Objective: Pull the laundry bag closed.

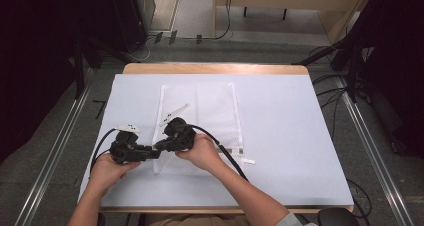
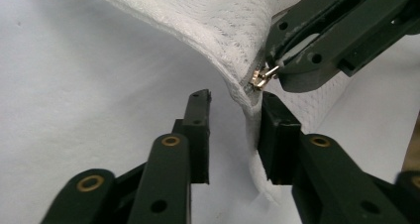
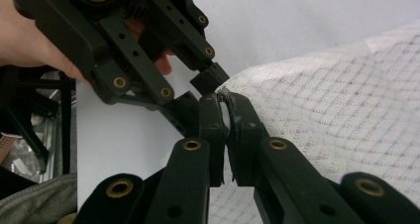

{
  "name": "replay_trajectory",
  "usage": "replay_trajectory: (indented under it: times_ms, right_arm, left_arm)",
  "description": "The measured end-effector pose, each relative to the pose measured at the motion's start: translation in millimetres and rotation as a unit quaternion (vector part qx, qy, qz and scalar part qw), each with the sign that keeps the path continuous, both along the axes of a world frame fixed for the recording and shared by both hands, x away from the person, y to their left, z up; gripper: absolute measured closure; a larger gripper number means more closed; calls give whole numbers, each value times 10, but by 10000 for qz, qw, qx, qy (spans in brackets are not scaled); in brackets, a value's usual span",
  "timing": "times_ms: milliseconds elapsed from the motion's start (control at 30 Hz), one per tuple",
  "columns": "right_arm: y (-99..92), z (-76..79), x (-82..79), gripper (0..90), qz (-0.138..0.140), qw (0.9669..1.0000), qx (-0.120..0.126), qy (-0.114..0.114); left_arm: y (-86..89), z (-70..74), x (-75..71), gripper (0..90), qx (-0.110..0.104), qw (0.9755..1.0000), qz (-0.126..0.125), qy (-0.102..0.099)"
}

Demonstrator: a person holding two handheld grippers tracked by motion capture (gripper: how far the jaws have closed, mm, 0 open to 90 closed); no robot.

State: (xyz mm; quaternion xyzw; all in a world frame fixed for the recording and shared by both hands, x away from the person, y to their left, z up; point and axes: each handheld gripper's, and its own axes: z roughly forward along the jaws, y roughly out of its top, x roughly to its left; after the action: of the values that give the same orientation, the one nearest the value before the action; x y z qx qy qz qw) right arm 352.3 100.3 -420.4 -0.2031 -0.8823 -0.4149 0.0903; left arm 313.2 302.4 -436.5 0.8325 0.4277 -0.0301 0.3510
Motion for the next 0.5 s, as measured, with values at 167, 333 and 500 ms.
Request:
replay_trajectory:
  times_ms: [167, 333, 500]
  right_arm:
    - [9, -22, -10, 877, 49, 10000, -53, 33]
    - [11, -33, -8, 878, 105, 9999, -87, 52]
    - [3, -40, -18, 878, 132, 9998, -117, 52]
  left_arm:
    - [-26, -2, 15, 769, 49, 9999, -113, 19]
    - [-40, 0, 15, 843, 103, 9998, -146, 68]
    - [-40, 13, 21, 868, 109, 9998, -130, 133]
